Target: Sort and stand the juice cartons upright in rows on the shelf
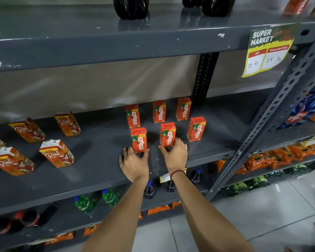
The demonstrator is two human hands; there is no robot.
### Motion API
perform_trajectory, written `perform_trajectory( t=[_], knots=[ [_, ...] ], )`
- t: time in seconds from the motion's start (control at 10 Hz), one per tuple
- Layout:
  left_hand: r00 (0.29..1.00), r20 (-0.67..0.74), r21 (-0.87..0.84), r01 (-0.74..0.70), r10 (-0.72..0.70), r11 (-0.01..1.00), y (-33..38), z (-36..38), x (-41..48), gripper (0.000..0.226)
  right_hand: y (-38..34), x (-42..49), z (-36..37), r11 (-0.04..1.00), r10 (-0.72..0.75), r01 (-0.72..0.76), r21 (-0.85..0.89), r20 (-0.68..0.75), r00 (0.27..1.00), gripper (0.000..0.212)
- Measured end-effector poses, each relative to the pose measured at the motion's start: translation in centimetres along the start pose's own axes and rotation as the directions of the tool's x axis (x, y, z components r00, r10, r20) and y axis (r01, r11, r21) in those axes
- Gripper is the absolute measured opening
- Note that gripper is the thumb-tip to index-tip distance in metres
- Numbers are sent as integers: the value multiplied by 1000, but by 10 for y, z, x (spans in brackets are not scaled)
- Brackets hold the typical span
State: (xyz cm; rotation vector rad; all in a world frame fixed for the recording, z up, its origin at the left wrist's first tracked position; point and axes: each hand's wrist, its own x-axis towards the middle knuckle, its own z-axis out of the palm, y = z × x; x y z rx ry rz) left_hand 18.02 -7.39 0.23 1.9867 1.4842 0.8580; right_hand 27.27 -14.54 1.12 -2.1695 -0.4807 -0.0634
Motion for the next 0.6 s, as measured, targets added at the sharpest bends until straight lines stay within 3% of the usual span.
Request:
perform_trajectory(
  t=[0.4,0.6],
  knots=[
    [1000,11,41,9,-9,999,-2,1,-1,45,-3,-1,-1,998,5,-3,-62,39,999,55],
    [999,43,8,8,-9,1000,0,-5,-3,46,-4,-6,-8,999,29,-31,25,69,997,62]
  ],
)
